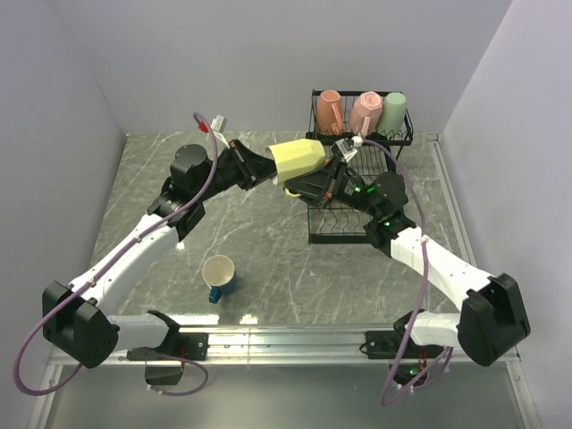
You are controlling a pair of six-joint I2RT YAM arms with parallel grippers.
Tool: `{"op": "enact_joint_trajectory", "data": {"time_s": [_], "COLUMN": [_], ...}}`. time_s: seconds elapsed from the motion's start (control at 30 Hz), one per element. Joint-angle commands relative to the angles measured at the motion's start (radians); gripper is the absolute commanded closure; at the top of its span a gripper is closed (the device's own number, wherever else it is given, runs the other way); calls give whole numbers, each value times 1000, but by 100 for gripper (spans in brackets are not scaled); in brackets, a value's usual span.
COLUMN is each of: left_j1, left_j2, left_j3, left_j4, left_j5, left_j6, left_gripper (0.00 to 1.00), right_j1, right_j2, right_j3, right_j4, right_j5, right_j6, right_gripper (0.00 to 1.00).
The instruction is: Load the cups into the dish rack
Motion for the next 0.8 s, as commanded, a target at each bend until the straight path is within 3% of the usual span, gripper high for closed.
{"op": "enact_joint_trajectory", "data": {"time_s": [0.0,0.3,0.57,0.77], "left_j1": [-21,-24,-24,-21], "left_j2": [-4,-6,-10,-62], "left_j3": [94,62,120,85], "left_j4": [-171,-136,-301,-370], "left_j5": [89,193,127,77], "left_j6": [183,183,292,339], "left_gripper": [99,99,63,47], "right_j1": [-12,-14,-33,-133], "right_j2": [-79,-70,-119,-210], "right_j3": [95,90,107,69], "right_j4": [-119,-84,-228,-392], "right_j5": [23,29,55,69], "right_j6": [-219,-192,-301,-403], "right_gripper": [100,100,100,100]}}
